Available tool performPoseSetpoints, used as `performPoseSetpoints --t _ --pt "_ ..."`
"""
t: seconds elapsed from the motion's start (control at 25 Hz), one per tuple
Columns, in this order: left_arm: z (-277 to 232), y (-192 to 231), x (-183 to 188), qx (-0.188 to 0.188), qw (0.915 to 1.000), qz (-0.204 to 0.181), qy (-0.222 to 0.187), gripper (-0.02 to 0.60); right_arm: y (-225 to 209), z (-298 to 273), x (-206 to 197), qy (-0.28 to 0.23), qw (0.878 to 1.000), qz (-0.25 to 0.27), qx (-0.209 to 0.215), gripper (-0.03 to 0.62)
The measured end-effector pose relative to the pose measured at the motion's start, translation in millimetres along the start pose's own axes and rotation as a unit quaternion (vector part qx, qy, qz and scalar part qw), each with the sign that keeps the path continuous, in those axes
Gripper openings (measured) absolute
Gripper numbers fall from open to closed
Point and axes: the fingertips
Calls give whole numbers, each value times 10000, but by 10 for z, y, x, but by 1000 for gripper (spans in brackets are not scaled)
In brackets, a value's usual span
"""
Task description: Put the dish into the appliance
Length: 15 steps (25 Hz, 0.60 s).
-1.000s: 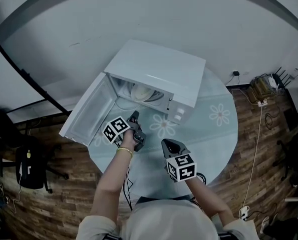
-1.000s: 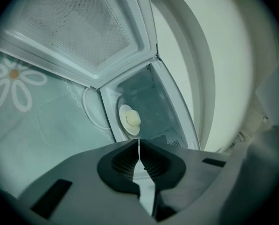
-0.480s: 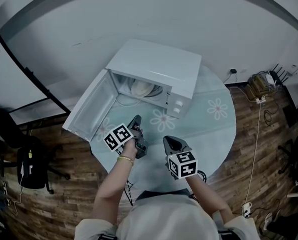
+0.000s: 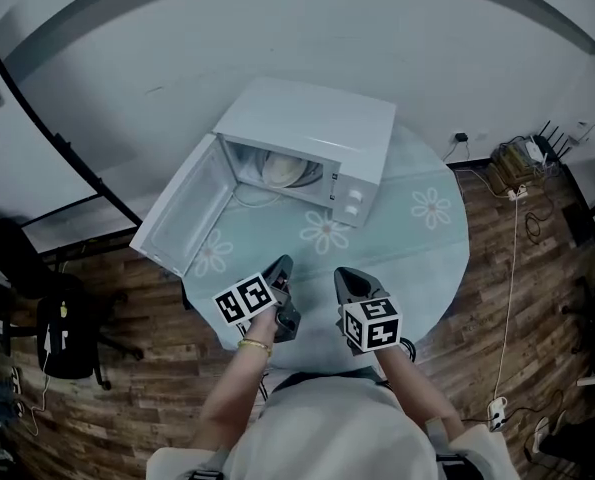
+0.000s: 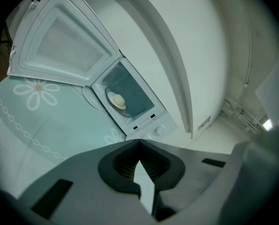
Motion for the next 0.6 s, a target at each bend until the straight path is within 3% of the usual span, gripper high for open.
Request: performPoseSetpoints --t 0.6 --pt "451 -76 -333 -84 9995 -65 302 11 83 231 -105 -6 10000 -74 -4 5"
Point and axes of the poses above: the fingertips, and each gripper's own axes: z backward along the fingers, y to its left, x out of its top, and after that the axes turned 15 degrees about -z, right-handed
